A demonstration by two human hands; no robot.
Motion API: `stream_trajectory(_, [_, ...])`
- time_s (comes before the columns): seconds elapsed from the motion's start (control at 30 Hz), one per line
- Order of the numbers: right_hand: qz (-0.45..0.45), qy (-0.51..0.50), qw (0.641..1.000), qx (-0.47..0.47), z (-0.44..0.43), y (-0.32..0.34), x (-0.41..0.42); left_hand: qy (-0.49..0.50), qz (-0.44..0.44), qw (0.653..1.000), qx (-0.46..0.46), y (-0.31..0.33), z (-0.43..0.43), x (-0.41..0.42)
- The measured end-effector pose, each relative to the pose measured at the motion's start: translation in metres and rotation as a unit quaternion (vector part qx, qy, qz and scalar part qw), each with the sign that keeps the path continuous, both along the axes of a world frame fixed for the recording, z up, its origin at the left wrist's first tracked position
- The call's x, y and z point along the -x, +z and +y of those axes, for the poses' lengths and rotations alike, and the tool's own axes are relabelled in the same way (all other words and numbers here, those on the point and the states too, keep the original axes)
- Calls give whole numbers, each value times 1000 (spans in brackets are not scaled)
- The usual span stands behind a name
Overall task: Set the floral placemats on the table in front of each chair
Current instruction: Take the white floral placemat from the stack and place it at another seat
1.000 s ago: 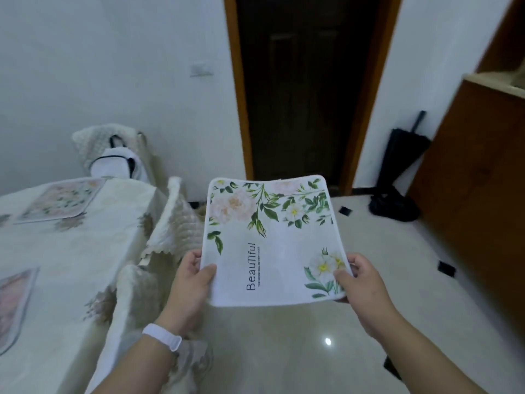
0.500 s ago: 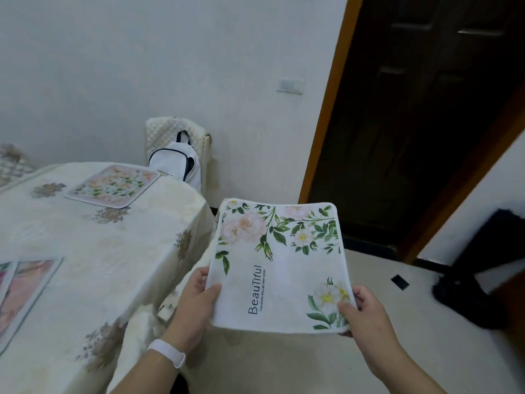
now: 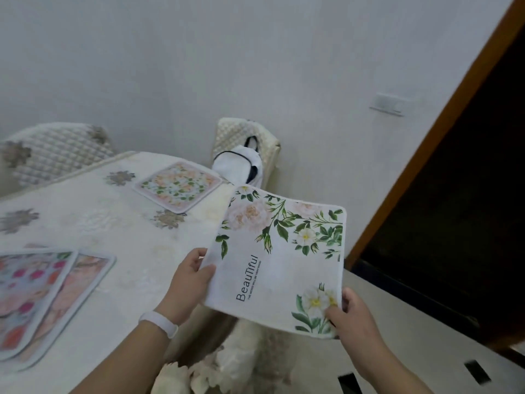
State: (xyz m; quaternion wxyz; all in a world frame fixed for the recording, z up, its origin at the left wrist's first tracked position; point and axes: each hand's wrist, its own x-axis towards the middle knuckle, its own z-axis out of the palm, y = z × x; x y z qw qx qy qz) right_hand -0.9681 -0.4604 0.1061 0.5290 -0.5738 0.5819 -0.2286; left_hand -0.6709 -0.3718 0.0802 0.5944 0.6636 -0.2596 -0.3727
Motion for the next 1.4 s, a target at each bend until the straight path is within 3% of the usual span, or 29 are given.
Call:
stream_trajectory(0.43, [-14, 248, 969, 1, -91, -42, -142, 277, 15, 959, -57, -26, 29, -68])
stream_trajectory(0.8, [5, 421, 906, -40, -187, -86, -230, 479, 52, 869, -111, -53, -5, -52])
stream_trajectory(0.97, [33, 473, 878, -59, -185, -108, -260, 513, 68, 842, -150, -73, 1, -53])
stream_trajectory(1.4, [155, 484, 861, 27, -199, -163, -315, 504, 117, 840, -162, -159, -1, -73])
